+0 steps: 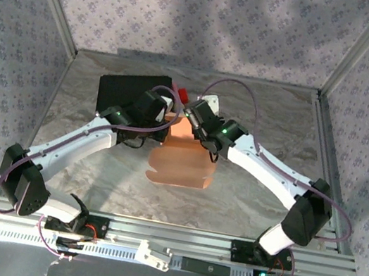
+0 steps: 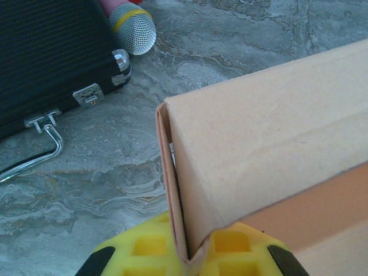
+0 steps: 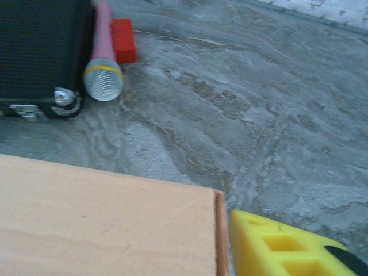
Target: Fold the paper box
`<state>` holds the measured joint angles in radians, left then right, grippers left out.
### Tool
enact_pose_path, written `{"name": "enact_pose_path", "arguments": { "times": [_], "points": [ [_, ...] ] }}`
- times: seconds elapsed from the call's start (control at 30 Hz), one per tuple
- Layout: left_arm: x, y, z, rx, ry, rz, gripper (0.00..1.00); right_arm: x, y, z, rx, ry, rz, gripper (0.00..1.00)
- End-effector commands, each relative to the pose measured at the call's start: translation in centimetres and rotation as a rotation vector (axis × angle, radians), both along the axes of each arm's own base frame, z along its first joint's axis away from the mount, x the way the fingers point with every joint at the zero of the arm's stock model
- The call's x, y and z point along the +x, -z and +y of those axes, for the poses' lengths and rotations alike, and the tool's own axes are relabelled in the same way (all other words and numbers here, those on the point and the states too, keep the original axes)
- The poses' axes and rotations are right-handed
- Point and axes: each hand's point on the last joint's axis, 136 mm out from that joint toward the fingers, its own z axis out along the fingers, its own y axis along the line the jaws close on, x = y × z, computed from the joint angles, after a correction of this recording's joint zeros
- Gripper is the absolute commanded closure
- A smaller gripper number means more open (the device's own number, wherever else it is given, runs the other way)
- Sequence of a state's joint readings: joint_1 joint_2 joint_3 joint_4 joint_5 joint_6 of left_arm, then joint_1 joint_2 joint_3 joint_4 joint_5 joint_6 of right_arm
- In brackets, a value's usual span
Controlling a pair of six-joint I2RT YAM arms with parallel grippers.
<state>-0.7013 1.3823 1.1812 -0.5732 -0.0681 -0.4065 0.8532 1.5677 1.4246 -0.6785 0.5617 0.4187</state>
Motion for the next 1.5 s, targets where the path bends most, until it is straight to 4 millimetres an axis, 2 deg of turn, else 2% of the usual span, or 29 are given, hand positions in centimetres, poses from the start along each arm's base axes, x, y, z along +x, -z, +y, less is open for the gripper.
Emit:
{"name": "enact_pose_path", "arguments": {
  "times": [0.0,0.23,0.4,0.5,0.57,0.6,0.83,0.87,0.97,1.27,1.47],
  "points": [
    [-0.2,-1.1,-1.0,-0.030,0.028,-0.013,1.00,-0.4,-2.4,1.1,0.108,-0.061,-0.021,0.50],
    [-0.1,-1.4,-1.0,-0.026,0.015,-0.015,1.00,-1.2,-3.7,0.5,0.229,-0.080,-0.033,0.41],
    [0.1,-1.3,-0.7,-0.017,-0.001,-0.012,1.00,-1.9,-2.0,-0.8,0.212,-0.029,-0.008,0.41],
    [0.1,-1.4,-0.7,-0.019,-0.003,-0.013,1.00,-2.5,-0.7,-1.2,0.225,-0.016,-0.008,0.44],
    [0.1,-1.4,-0.7,-0.016,-0.002,-0.013,1.00,-2.5,-1.1,-1.2,0.252,-0.014,-0.027,0.48],
    [0.1,-1.4,-0.7,-0.017,-0.002,-0.014,1.00,-2.8,0.2,-1.4,0.234,-0.014,-0.008,0.49],
    [0.2,-1.1,-0.7,-0.011,-0.006,-0.015,1.00,-2.5,2.4,-1.4,0.181,0.054,0.025,0.60],
    [0.3,-1.0,-0.7,-0.012,-0.007,-0.017,1.00,-2.1,1.4,-1.1,0.194,0.063,0.011,0.64],
    [0.3,-0.7,-0.9,-0.014,-0.007,-0.017,1.00,-1.9,1.9,-1.1,0.172,0.095,0.024,0.75],
    [0.6,1.3,-0.9,0.009,-0.028,-0.030,1.00,-2.6,3.4,-2.3,0.102,0.184,0.053,0.98],
    [0.9,2.4,-1.3,-0.020,-0.017,-0.077,1.00,-3.0,4.1,-1.5,0.113,0.158,0.104,1.00]
  ]
}}
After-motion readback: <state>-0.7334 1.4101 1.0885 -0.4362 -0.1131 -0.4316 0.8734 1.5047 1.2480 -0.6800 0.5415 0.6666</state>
